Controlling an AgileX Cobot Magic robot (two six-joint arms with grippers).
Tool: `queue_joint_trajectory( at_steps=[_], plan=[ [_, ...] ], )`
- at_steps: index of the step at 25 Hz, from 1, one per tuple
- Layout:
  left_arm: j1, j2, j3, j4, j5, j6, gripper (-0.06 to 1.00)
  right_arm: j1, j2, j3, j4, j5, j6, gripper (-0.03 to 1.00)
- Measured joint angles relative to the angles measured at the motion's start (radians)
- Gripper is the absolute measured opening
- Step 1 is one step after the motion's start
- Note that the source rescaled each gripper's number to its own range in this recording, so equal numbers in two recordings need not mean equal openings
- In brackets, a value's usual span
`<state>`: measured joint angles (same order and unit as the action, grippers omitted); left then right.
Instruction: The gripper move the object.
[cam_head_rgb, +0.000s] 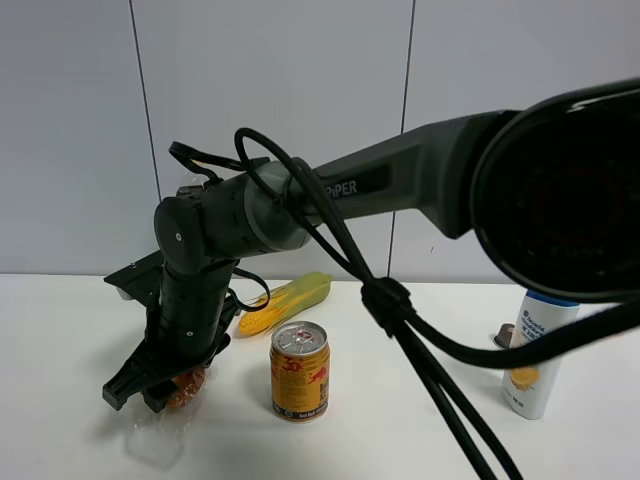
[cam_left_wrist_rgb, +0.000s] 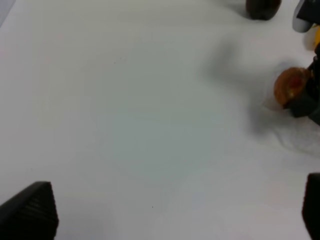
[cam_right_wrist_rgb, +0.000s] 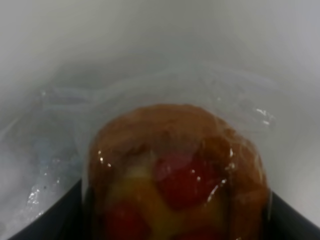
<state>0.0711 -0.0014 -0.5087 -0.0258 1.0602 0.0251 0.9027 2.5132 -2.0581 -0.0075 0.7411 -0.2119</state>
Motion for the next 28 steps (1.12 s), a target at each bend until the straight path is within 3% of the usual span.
queue_joint_trajectory(
  at_steps=[10,11,13,15,16,20,28],
  plan=[
    [0.000,0.000,0.000,0.000,0.000,0.000,1.00,0.000,0.004,0.000,0.008,0.036,0.000,0.03],
    [0.000,0.000,0.000,0.000,0.000,0.000,1.00,0.000,0.004,0.000,0.008,0.047,0.002,0.20],
    [0.000,0.000,0.000,0.000,0.000,0.000,1.00,0.000,0.003,0.000,-0.003,0.053,0.009,0.68],
    [0.000,0.000,0.000,0.000,0.000,0.000,1.00,-0.001,0.002,0.000,-0.003,0.053,0.011,0.88],
    [0.000,0.000,0.000,0.000,0.000,0.000,1.00,-0.001,0.001,0.000,-0.004,0.053,0.011,0.93],
    [0.000,0.000,0.000,0.000,0.000,0.000,1.00,-0.001,-0.013,0.000,-0.003,0.053,0.011,0.99],
    [0.000,0.000,0.000,0.000,0.000,0.000,1.00,-0.001,-0.151,0.000,-0.003,0.074,0.012,1.00]
  ],
)
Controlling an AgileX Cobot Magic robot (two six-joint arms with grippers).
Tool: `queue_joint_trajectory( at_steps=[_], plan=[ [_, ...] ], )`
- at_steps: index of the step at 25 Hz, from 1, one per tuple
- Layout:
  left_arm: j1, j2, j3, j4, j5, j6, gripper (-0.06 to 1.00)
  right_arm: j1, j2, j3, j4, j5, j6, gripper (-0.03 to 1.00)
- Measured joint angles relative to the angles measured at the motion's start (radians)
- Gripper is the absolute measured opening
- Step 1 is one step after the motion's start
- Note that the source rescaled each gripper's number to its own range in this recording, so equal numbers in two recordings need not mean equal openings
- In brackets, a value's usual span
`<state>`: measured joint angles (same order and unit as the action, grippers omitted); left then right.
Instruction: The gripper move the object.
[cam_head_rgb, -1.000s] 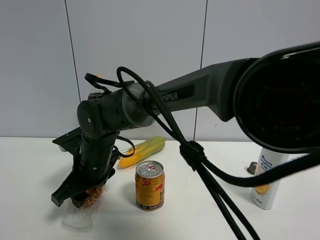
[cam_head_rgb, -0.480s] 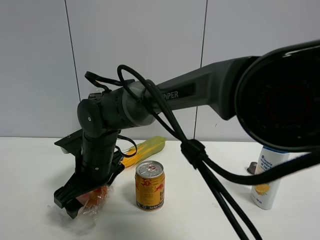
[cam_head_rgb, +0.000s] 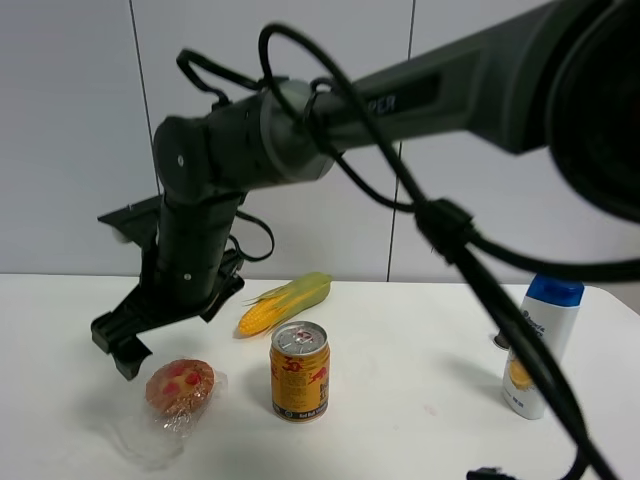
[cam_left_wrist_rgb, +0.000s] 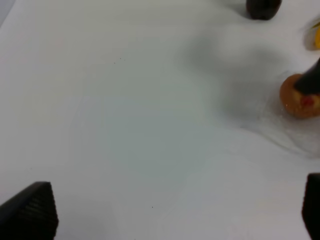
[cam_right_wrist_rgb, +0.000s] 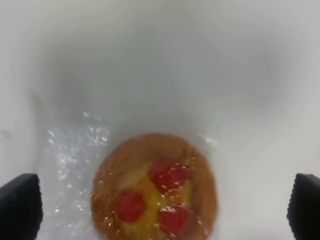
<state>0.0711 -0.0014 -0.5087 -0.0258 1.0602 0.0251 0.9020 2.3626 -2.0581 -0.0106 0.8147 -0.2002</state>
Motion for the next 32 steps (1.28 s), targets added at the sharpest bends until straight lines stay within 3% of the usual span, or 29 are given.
queue_joint_trajectory(
  at_steps=[14,32],
  plan=[
    [0.000,0.000,0.000,0.000,0.000,0.000,1.00,0.000,-0.317,0.000,0.000,0.025,0.006,1.00],
    [0.000,0.000,0.000,0.000,0.000,0.000,1.00,0.000,-0.429,0.000,0.026,0.306,0.011,1.00]
  ],
)
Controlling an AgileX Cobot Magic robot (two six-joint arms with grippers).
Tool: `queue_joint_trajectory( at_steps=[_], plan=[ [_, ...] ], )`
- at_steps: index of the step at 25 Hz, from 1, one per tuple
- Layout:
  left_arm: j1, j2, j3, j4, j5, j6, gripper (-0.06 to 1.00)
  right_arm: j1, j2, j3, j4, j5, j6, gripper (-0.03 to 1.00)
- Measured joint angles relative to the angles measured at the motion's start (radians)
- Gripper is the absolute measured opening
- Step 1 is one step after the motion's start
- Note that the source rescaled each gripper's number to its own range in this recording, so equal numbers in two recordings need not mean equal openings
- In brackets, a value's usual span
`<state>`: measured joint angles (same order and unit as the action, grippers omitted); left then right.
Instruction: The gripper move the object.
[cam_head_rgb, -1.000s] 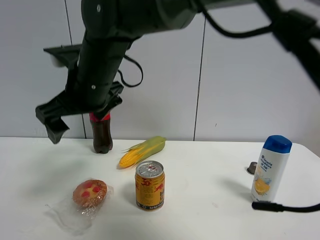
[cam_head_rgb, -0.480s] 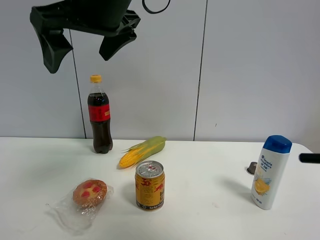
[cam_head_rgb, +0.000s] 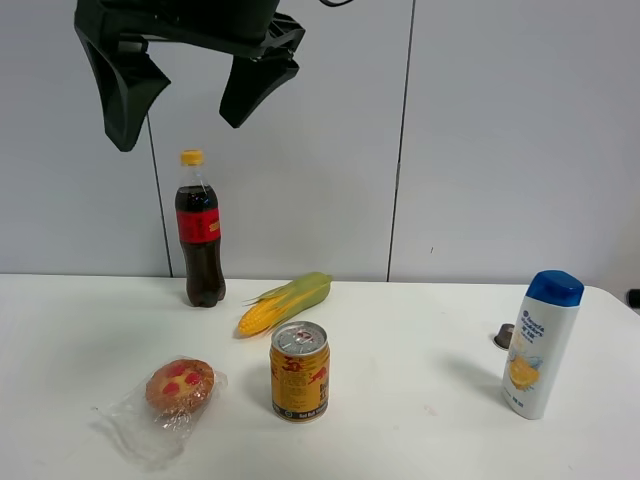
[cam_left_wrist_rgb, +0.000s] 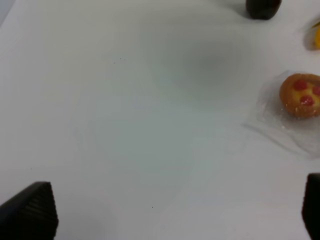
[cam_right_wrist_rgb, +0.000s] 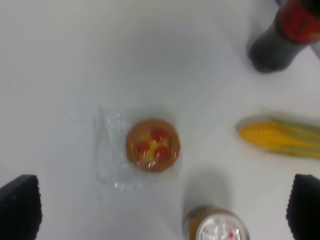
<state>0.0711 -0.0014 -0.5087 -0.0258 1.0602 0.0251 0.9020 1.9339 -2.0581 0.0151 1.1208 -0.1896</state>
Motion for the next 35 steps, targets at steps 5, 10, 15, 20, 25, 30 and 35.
queue_joint_trajectory(
  at_steps=[5,10,15,20,25,30,35],
  plan=[
    [0.000,0.000,0.000,0.000,0.000,0.000,1.00,0.000,0.000,0.000,0.000,0.091,0.014,1.00],
    [0.000,0.000,0.000,0.000,0.000,0.000,1.00,0.000,0.000,0.000,-0.001,0.094,0.015,1.00],
    [0.000,0.000,0.000,0.000,0.000,0.000,1.00,-0.002,0.000,0.000,-0.049,0.094,0.023,1.00],
    [0.000,0.000,0.000,0.000,0.000,0.000,1.00,-0.065,0.000,0.000,-0.055,0.094,0.034,1.00],
    [0.000,0.000,0.000,0.000,0.000,0.000,1.00,-0.194,-0.002,0.000,-0.097,0.094,0.058,1.00],
    [0.000,0.000,0.000,0.000,0.000,0.000,1.00,-0.303,-0.045,0.000,-0.141,0.095,0.088,1.00],
    [0.000,0.000,0.000,0.000,0.000,0.000,1.00,-0.415,-0.134,0.000,-0.191,0.096,0.110,1.00]
  ],
)
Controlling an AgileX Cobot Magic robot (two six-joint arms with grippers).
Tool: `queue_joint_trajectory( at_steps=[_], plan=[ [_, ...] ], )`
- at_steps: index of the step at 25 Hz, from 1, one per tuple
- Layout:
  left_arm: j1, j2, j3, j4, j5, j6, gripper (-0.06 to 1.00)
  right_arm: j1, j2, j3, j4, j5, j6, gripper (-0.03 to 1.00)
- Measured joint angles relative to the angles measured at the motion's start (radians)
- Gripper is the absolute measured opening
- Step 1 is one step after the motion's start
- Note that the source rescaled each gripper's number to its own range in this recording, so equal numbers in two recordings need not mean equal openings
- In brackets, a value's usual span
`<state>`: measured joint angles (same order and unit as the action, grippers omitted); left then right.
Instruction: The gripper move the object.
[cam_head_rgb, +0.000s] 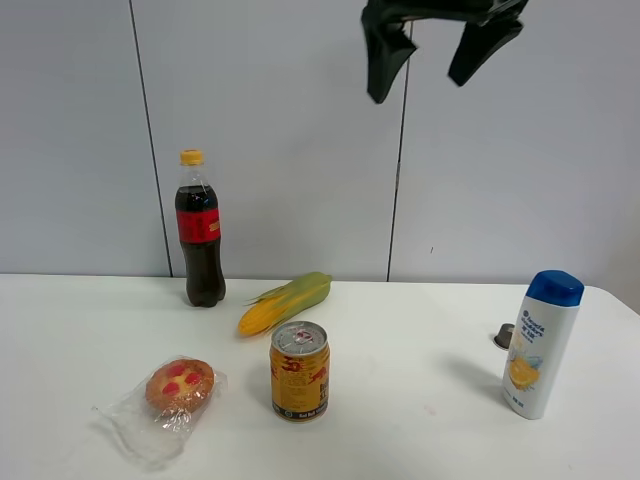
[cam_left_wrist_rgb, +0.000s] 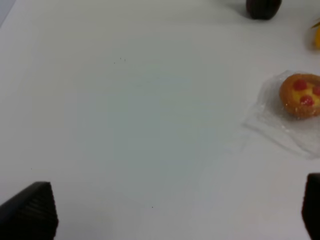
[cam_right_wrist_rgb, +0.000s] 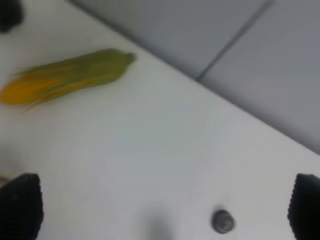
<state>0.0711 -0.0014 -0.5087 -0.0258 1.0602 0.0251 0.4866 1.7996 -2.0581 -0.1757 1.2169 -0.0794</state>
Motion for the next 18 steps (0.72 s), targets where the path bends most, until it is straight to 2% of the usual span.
queue_joint_trajectory(
  at_steps=[6,12,18],
  plan=[
    [0.000,0.000,0.000,0.000,0.000,0.000,1.00,-0.111,-0.106,0.060,-0.014,-0.001,0.009,1.00],
    [0.000,0.000,0.000,0.000,0.000,0.000,1.00,-0.232,-0.200,0.274,-0.021,-0.001,0.011,1.00],
    [0.000,0.000,0.000,0.000,0.000,0.000,1.00,-0.434,-0.361,0.540,-0.020,-0.003,0.026,1.00]
  ],
)
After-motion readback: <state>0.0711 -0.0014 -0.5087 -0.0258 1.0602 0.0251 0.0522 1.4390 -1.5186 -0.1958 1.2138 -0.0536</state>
